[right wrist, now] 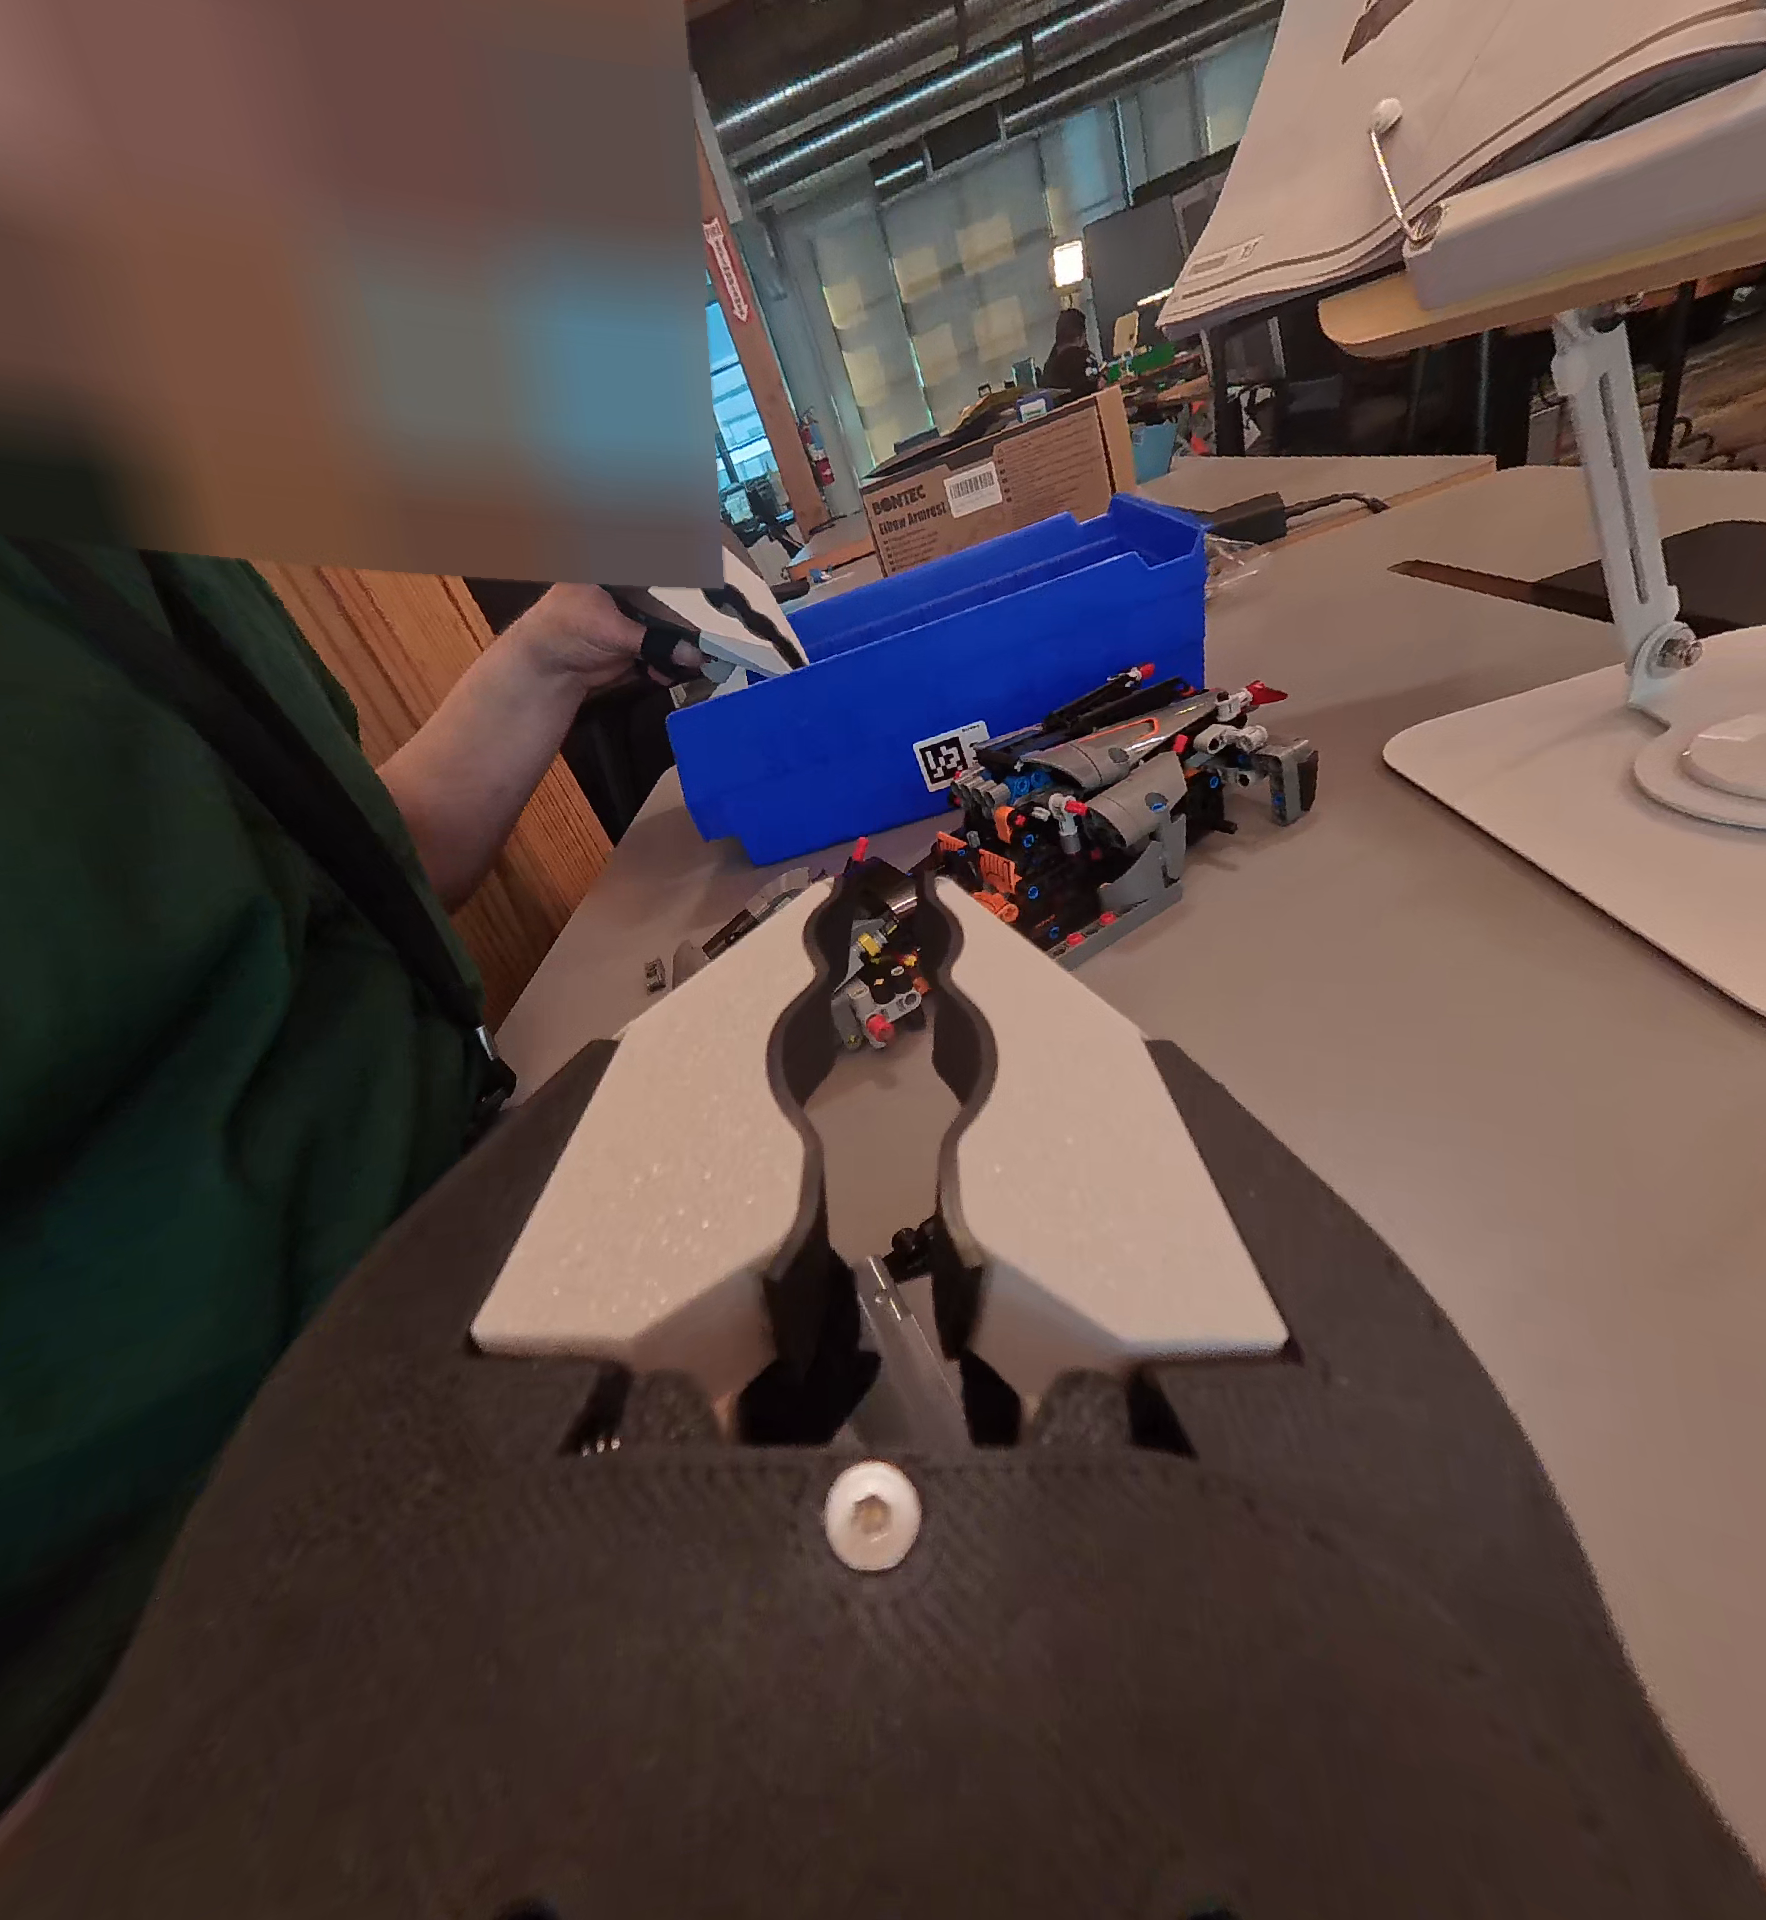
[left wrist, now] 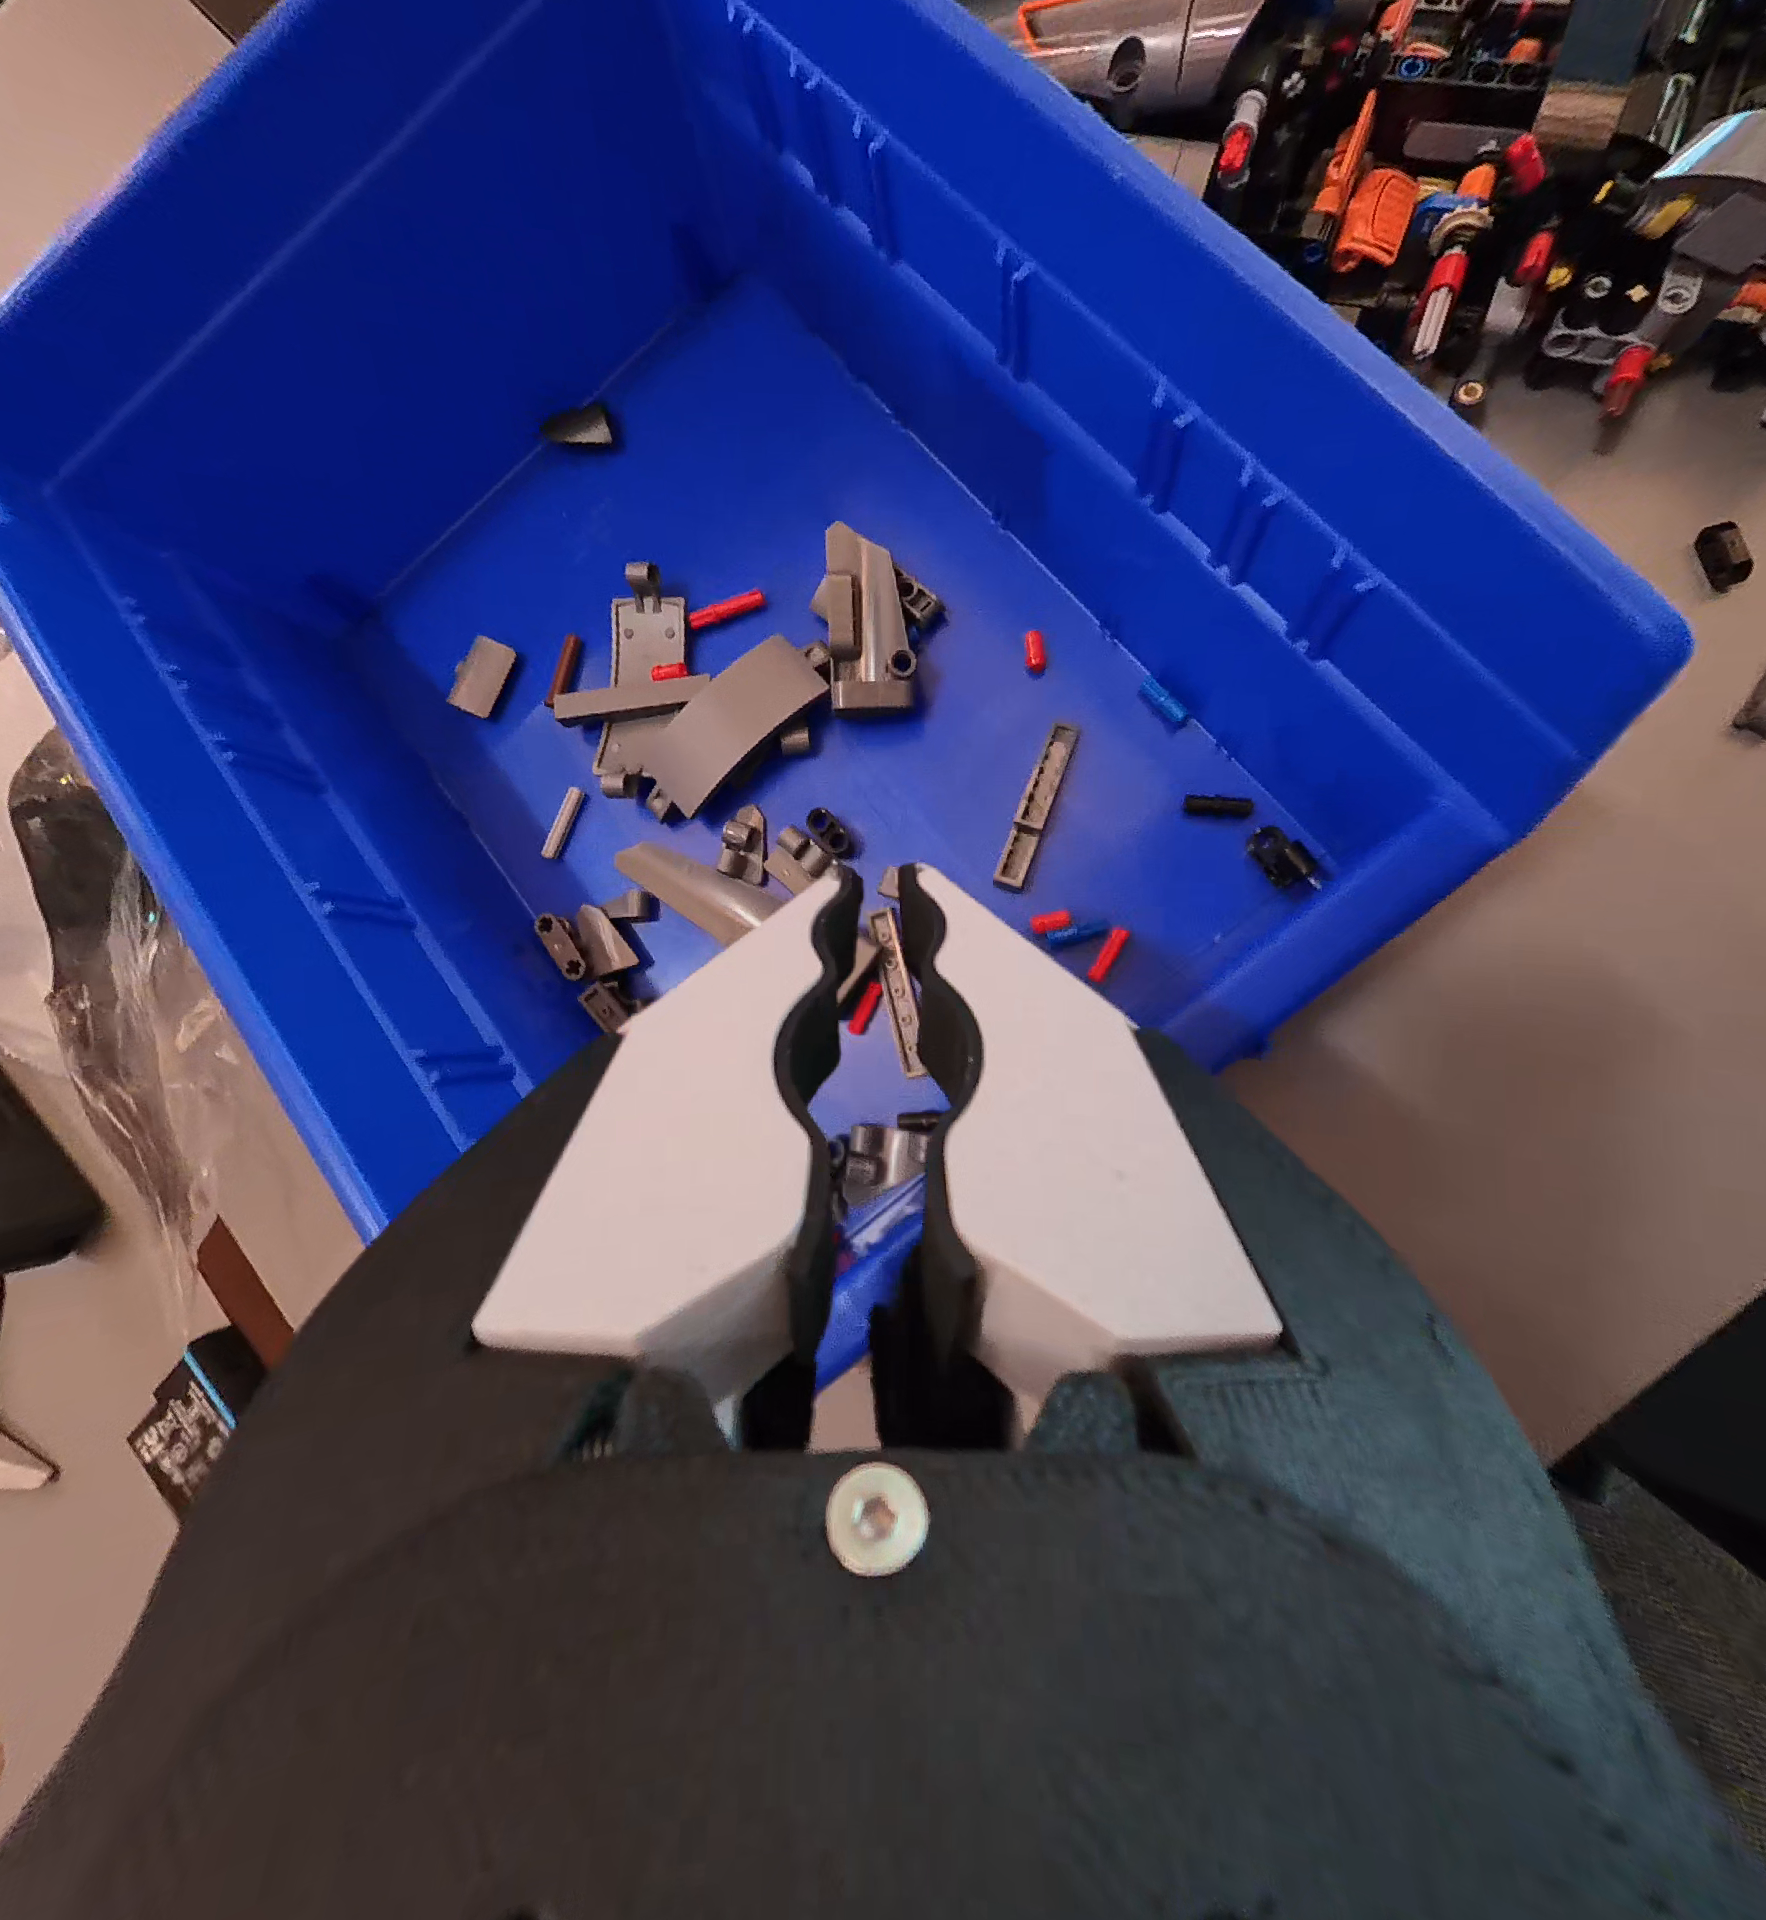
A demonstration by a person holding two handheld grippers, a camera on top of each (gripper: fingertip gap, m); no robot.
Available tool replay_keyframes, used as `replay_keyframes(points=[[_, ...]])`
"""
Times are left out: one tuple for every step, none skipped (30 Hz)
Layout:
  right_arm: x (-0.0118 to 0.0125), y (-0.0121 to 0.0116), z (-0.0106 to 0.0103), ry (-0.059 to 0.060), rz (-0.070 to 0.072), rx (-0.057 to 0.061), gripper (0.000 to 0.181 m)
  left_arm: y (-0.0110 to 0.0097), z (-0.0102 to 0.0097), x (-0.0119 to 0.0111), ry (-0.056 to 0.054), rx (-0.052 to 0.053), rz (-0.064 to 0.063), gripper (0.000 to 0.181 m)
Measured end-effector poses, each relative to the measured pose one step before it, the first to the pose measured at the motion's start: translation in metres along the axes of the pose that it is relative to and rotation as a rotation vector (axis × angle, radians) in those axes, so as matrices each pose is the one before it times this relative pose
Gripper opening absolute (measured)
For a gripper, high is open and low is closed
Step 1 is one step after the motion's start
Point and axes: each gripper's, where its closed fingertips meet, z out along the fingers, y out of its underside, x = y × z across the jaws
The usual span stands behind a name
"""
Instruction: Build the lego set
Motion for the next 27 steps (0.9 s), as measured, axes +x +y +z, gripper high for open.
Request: replay_keyframes(points=[[0.00005, 0.00024, 0.00028, 0.0003, 0.0010, -0.0018, 0.010, -0.00147, 0.00245, -0.00097, -0.0018, 0.0013, 0.0023, 0.008], [-0.00019, 0.00041, 0.00042, -0.0015, 0.0007, -0.0030, 0.011, -0.00092, 0.00301, 0.00010, 0.0041, -0.0023, 0.0031, 0.009], [-0.00006, 0.00049, 0.00038, -0.0023, 0.0026, -0.0030, 0.011, -0.00097, 0.00345, 0.00030, 0.0029, -0.0025, 0.0047, 0.011], [-0.00006, 0.00015, 0.00034, -0.0011, 0.0016, -0.0016, 0.012, -0.00152, 0.00372, -0.00018, -0.0011, -0.0021, 0.0037, 0.013], [-0.00022, 0.00011, 0.00017, -0.0015, 0.0002, -0.0007, 0.012, -0.00179, 0.00405, -0.00078, -0.0044, -0.0038, 0.0028, 0.014], [-0.00021, 0.00000, -0.00010, -0.0018, 0.0006, 0.0005, 0.011, -0.00164, 0.00458, -0.00111, -0.0069, -0.0086, 0.0039, 0.016], [0.00006, -0.00028, -0.00012, -0.0005, 0.0012, 0.0014, 0.012, -0.00116, 0.00516, -0.00196, -0.0128, -0.0173, 0.0082, 0.017], [-0.00021, -0.00014, -0.00011, -0.0015, 0.0006, 0.0016, 0.012, -0.00100, 0.00549, -0.00236, -0.0166, -0.0229, 0.0103, 0.020], [-0.00013, -0.00019, -0.00028, -0.0012, 0.0001, 0.0012, 0.012, -0.00149, 0.00567, -0.00185, -0.0122, -0.0216, 0.0091, 0.023], [-0.00025, -0.00007, -0.00007, -0.0010, -0.0009, 0.0009, 0.012, -0.00177, 0.00580, -0.00110, -0.0057, -0.0189, 0.0088, 0.026], [-0.00050, -0.00005, -0.00010, -0.0016, -0.0020, 0.0006, 0.012, -0.00242, 0.00600, -0.00115, -0.0041, -0.0127, 0.0100, 0.029], [-0.00051, 0.00000, -0.00004, -0.0020, -0.0020, 0.0002, 0.012, -0.00262, 0.00626, -0.00181, -0.0016, -0.0047, 0.0037, 0.034], [-0.00051, 0.00004, -0.00018, -0.0016, -0.0019, 0.0007, 0.012, -0.00203, 0.00649, 0.00020, 0.0189, -0.0051, -0.0067, 0.039], [-0.00040, -0.00019, -0.00024, -0.0019, -0.0005, 0.0017, 0.012, -0.00054, 0.00623, -0.00081, 0.0148, -0.0130, -0.0084, 0.043], [-0.00054, -0.00047, -0.00050, -0.0041, 0.0011, 0.0044, 0.012, 0.00008, 0.00546, -0.00457, -0.0091, -0.0162, -0.0066, 0.047], [-0.00056, -0.00061, -0.00067, -0.0028, 0.0004, 0.0052, 0.012, 0.00071, 0.00508, -0.00231, 0.0039, -0.0202, -0.0078, 0.054], [-0.00052, -0.00043, -0.00050, -0.0019, -0.0015, 0.0045, 0.012, 0.00096, 0.00474, 0.00256, 0.0315, -0.0215, -0.0059, 0.062], [-0.00054, -0.00022, -0.00025, -0.0023, -0.0011, 0.0022, 0.012, 0.00078, 0.00460, 0.00154, 0.0221, -0.0194, -0.0082, 0.067], [-0.00059, -0.00001, -0.00011, -0.0020, -0.0015, 0.0003, 0.012, 0.00202, 0.00484, -0.00002, 0.0113, -0.0235, -0.0076, 0.068], [-0.00058, 0.00011, 0.00014, -0.0013, -0.0029, -0.0007, 0.013, 0.00433, 0.00534, 0.00071, 0.0137, -0.0333, -0.0078, 0.069], [-0.00066, 0.00036, 0.00012, -0.0022, -0.0011, -0.0015, 0.012, 0.00318, 0.00391, -0.00110, 0.0014, -0.0236, -0.0121, 0.071], [-0.00051, 0.00015, 0.00004, -0.0015, -0.0016, -0.0008, 0.012, -0.00206, -0.00044, 0.00025, 0.0114, 0.0119, -0.0195, 0.057], [-0.00059, -0.00008, -0.00008, -0.0020, -0.0016, 0.0007, 0.012, 0.00272, -0.00007, -0.00135, -0.0149, -0.0150, 0.0032, 0.048], [-0.00044, -0.00026, -0.00038, -0.0018, -0.0011, 0.0023, 0.012, 0.00358, -0.00113, 0.00147, -0.0075, -0.0173, 0.0251, 0.035], [-0.00036, -0.00018, -0.00029, -0.0014, -0.0005, 0.0023, 0.012, 0.00251, -0.00111, 0.00529, 0.0196, -0.0106, 0.0108, 0.024], [-0.00034, -0.00025, -0.00036, -0.0017, -0.0005, 0.0019, 0.012, 0.00107, -0.00040, 0.00563, 0.0225, 0.0009, 0.0011, 0.021], [-0.00041, -0.00013, -0.00021, -0.0016, -0.0010, 0.0014, 0.012, 0.00168, -0.00071, 0.00103, -0.0044, -0.0020, -0.0070, 0.018]])
